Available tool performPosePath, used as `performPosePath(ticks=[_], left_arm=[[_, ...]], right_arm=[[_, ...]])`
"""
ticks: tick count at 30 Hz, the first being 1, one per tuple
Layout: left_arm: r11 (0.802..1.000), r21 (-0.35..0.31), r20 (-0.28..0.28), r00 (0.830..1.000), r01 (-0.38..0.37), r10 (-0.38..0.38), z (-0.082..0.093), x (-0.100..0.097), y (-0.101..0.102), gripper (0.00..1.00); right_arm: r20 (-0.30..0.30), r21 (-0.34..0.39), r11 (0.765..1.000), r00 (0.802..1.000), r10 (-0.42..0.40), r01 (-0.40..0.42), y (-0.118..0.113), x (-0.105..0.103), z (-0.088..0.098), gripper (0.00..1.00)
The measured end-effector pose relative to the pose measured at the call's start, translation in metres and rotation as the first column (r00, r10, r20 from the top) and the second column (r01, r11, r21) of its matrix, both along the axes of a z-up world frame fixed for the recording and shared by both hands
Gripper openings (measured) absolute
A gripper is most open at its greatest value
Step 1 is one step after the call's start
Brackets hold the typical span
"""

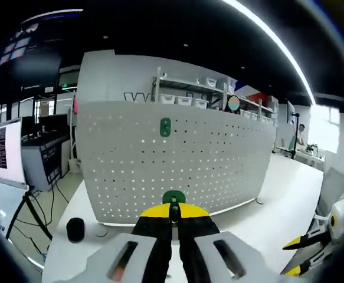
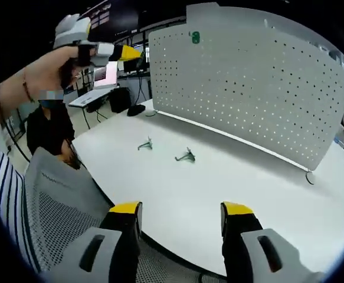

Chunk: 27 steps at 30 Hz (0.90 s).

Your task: Insert the hook assembly into the mounting plate slot until the hook locks in place.

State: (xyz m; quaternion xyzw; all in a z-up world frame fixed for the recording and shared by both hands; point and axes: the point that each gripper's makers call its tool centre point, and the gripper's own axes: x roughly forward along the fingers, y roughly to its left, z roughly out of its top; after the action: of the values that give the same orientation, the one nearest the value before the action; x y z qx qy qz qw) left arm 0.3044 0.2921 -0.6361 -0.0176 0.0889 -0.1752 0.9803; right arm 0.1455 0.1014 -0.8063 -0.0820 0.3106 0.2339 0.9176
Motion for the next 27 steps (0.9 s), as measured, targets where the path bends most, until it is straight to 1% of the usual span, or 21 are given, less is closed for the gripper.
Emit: performPosePath(ticks=[2, 3, 4, 7, 8, 11, 13, 14, 16, 19, 20, 22, 24, 27], left_arm=[[1.0, -0.006, 0.008, 1.0, -0.007, 0.007, 0.004, 0.002, 0.001, 0.01], [1.0, -0.01, 0.018, 1.0, -0.015, 0.016, 0.006, 0.004, 0.002, 0.01], [1.0, -0.01, 0.021, 1.0, -0.019, 0.019, 0.007, 0.006, 0.002, 0.01], [0.999, -0.01, 0.039, 0.999, -0.034, 0.035, 0.012, 0.011, 0.004, 0.01], [0.999, -0.004, 0.048, 0.998, -0.04, 0.04, 0.014, 0.013, 0.005, 0.01], [0.999, 0.01, 0.06, 0.997, -0.045, 0.044, 0.016, 0.017, 0.005, 0.01], [0.998, 0.019, 0.071, 0.996, -0.055, 0.054, 0.019, 0.019, 0.007, 0.01], [0.997, 0.019, 0.105, 0.991, -0.08, 0.077, 0.025, 0.022, 0.011, 0.01], [0.995, 0.007, 0.128, 0.987, -0.1, 0.099, 0.032, 0.023, 0.014, 0.01], [0.995, 0.015, 0.134, 0.987, -0.095, 0.092, 0.035, 0.031, 0.012, 0.01], [0.995, 0.016, 0.134, 0.987, -0.094, 0.091, 0.035, 0.032, 0.012, 0.01], [0.995, 0.015, 0.141, 0.985, -0.098, 0.095, 0.038, 0.037, 0.013, 0.01], [0.995, 0.018, 0.143, 0.985, -0.102, 0.098, 0.039, 0.044, 0.014, 0.01], [0.993, 0.016, 0.155, 0.982, -0.114, 0.11, 0.044, 0.052, 0.017, 0.01]], right_arm=[[0.005, -0.023, 1.0, 1.0, -0.003, 0.003, 0.0, -0.001, -0.002, 0.56], [0.035, -0.051, 0.999, 0.999, 0.009, -0.007, 0.0, 0.002, 0.001, 0.56], [0.055, -0.05, 0.999, 0.998, 0.007, -0.004, 0.0, 0.004, 0.004, 0.57], [0.055, -0.023, 1.0, 0.998, -0.002, 0.003, 0.0, 0.005, 0.006, 0.6], [0.052, -0.024, 1.0, 0.999, -0.001, 0.003, 0.0, 0.005, 0.005, 0.6], [0.049, -0.059, 0.998, 0.999, 0.012, -0.009, -0.001, 0.005, 0.001, 0.62], [0.055, -0.071, 0.997, 0.998, 0.019, -0.015, -0.001, 0.005, 0.0, 0.67], [0.063, -0.069, 0.997, 0.998, 0.032, -0.028, 0.001, 0.006, 0.001, 0.68], [0.081, -0.073, 0.996, 0.995, 0.057, -0.051, 0.004, 0.004, 0.003, 0.69], [0.104, -0.064, 0.996, 0.993, 0.064, -0.057, 0.006, 0.005, 0.008, 0.7], [0.108, -0.057, 0.997, 0.993, 0.054, -0.048, 0.005, 0.007, 0.008, 0.7], [0.101, -0.056, 0.998, 0.994, 0.038, -0.032, 0.001, 0.009, 0.007, 0.74], [0.107, -0.059, 0.998, 0.994, 0.023, -0.017, -0.001, 0.011, 0.007, 0.78], [0.103, -0.05, 0.999, 0.994, 0.02, -0.015, 0.001, 0.012, 0.005, 0.78]])
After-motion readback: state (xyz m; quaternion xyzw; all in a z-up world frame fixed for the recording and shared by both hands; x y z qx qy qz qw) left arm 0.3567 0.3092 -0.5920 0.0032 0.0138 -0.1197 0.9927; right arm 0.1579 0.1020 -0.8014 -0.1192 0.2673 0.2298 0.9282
